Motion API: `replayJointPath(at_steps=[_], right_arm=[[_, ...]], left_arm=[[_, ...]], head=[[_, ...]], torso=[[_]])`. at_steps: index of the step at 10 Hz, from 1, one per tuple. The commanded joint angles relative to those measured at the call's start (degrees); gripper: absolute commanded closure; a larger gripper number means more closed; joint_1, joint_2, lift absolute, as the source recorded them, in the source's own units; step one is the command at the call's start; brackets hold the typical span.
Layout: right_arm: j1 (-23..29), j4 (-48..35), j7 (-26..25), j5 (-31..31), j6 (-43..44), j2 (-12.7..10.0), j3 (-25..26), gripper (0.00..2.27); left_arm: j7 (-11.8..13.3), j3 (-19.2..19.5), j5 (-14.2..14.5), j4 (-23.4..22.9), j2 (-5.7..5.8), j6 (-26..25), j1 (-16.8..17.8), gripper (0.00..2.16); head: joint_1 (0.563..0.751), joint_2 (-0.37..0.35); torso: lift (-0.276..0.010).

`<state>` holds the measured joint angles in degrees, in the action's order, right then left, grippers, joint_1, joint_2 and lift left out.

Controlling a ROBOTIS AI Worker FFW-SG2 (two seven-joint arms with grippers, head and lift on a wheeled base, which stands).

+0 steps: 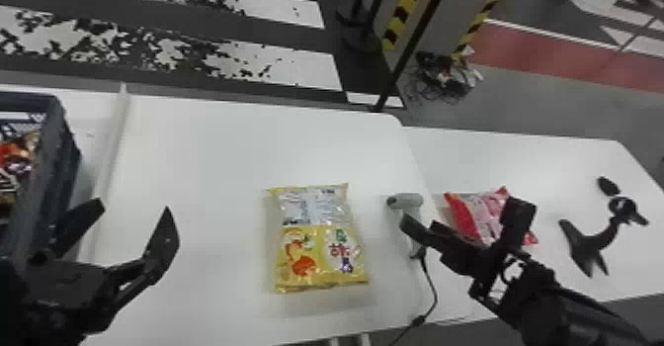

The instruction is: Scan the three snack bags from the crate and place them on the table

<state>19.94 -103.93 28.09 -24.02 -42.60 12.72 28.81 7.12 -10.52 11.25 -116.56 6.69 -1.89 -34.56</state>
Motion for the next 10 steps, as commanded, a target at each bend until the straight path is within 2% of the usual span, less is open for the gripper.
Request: replayJointPath(at_steps=[1,4,7,10], right_arm=[[-0.08,-0.66,2.06,-1.12,-4.29,-0.15,0.37,0.08],[-3.60,4.70,11.46,-0.59,-8.69,-0.94,-0.16,0.08],[-4.39,8.13,15.24,-0.77,-11.15,-0.94,-0.51,0.08],[-4.92,11.12,19.02,-0.94,-12.03,-0.77,-3.15,0.08]], left_arm=[[0.00,-0.03,0.00,0.01,0.17,0.00,0.02,0.03],[0.53,-0.03,0.09,-0.25,0.25,0.52,-0.68,0.07],[0.62,0.06,0.09,0.10,0.43,1.23,-1.12,0.07],[0.71,0.06,0.09,0.10,0.34,1.23,-1.12,0.07]], head=[[0.695,-0.350],[0.695,-0.350],[0.695,-0.340],[0.695,-0.315]], torso=[[-0.062],[-0.062],[-0.062],[-0.062]])
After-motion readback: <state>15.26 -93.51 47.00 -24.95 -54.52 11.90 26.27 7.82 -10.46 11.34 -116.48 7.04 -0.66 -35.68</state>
